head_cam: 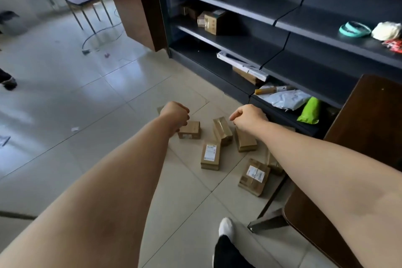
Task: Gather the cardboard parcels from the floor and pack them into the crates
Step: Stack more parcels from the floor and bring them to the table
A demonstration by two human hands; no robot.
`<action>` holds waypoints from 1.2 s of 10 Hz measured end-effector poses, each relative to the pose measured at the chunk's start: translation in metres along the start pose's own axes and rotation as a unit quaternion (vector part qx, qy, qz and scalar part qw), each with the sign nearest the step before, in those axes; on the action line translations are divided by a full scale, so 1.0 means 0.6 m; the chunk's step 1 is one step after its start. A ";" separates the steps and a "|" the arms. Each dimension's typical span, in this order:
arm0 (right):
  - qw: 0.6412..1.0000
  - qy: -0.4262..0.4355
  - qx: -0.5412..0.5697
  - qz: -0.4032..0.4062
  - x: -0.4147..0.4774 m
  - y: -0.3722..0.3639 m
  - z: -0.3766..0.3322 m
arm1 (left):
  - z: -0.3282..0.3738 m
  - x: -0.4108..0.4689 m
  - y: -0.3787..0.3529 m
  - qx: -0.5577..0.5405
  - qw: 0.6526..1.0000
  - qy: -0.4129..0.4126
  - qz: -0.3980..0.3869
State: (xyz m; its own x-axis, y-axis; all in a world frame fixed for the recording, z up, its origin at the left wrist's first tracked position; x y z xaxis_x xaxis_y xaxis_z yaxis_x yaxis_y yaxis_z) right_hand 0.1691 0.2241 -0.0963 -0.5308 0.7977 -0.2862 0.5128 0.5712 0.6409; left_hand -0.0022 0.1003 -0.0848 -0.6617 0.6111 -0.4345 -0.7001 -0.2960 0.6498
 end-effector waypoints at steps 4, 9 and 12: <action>0.994 -0.101 -0.047 -0.016 0.218 0.013 0.084 | 0.036 0.234 -0.076 0.072 0.995 0.029 -0.059; 0.988 -0.153 0.001 -0.034 0.343 -0.099 0.103 | -0.040 0.406 -0.083 0.110 0.987 0.082 -0.084; 0.967 -0.250 0.054 0.014 0.375 -0.241 0.213 | -0.162 0.521 -0.183 0.179 0.966 0.064 -0.174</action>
State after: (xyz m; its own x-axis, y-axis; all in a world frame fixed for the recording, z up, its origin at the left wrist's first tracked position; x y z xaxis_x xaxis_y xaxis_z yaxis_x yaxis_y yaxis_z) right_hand 0.0615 0.3457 -0.3443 -0.1365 0.7913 -0.5959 0.6035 0.5435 0.5834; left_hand -0.1583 0.2521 -0.3525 -0.4469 0.5257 -0.7238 -0.7634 0.1976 0.6149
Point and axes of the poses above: each hand's wrist, its own x-axis towards the middle knuckle, its own y-axis out of the back of the hand, z = x × y, the point moved 2 cm from there along x, towards the middle knuckle, and after that the axes turned 12 degrees about x, right-handed, at the moved point
